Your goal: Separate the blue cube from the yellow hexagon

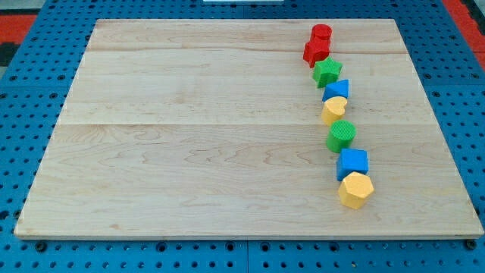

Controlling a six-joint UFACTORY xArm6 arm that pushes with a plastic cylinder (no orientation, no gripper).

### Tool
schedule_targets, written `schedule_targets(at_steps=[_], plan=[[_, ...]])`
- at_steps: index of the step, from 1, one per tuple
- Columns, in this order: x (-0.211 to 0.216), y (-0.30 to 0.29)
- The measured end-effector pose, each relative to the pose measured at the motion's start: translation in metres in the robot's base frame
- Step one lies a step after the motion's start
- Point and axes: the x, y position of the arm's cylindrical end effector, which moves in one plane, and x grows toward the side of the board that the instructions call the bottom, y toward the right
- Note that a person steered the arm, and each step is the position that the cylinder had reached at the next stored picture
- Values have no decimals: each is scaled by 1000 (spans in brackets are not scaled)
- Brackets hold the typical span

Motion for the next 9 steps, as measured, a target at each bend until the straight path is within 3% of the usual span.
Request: schedule_targets(at_steps=[2,3,4,6,9], plan=[[-77,-13],[-100,-60],[-77,-65],[-37,-135],[-36,-328]])
